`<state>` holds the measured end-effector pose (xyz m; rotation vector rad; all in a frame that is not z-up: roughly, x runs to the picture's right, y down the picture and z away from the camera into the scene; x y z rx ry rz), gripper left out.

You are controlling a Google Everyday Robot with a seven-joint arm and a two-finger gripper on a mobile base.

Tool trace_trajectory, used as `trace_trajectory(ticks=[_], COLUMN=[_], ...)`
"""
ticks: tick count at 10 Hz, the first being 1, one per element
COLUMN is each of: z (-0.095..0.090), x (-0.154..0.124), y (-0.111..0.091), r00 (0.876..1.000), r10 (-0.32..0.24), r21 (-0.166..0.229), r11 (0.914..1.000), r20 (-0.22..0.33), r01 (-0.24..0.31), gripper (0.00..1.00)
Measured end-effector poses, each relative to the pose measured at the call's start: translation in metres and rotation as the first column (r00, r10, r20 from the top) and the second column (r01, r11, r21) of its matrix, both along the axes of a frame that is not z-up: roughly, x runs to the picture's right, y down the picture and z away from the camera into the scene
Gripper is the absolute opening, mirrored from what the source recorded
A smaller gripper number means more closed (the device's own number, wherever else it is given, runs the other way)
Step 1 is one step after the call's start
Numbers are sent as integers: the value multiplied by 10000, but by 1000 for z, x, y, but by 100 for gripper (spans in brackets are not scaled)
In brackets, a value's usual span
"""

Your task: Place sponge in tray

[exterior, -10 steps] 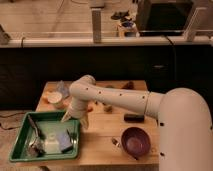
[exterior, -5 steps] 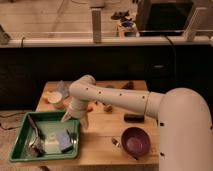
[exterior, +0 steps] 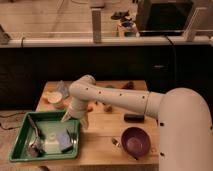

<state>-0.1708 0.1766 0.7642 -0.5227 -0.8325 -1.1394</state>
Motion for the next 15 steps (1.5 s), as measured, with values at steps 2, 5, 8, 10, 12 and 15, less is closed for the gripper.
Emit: trace_trajectory(ticks=[2, 5, 8, 10, 12, 15], z=[0, 0, 0, 0, 0, 0], x=[0, 0, 0, 0, 0, 0], y=[0, 0, 0, 0, 0, 0], r00=[10000, 10000, 10000, 10000, 10000, 10000], r10=[2, 1, 0, 0, 1, 1], r21=[-5, -3, 1, 2, -3, -2], r11=[10000, 10000, 10000, 10000, 10000, 10000], r20=[1, 1, -1, -1, 1, 0], r01=[-2, -1, 0, 0, -1, -1], gripper=[80, 80, 80, 80, 80, 80])
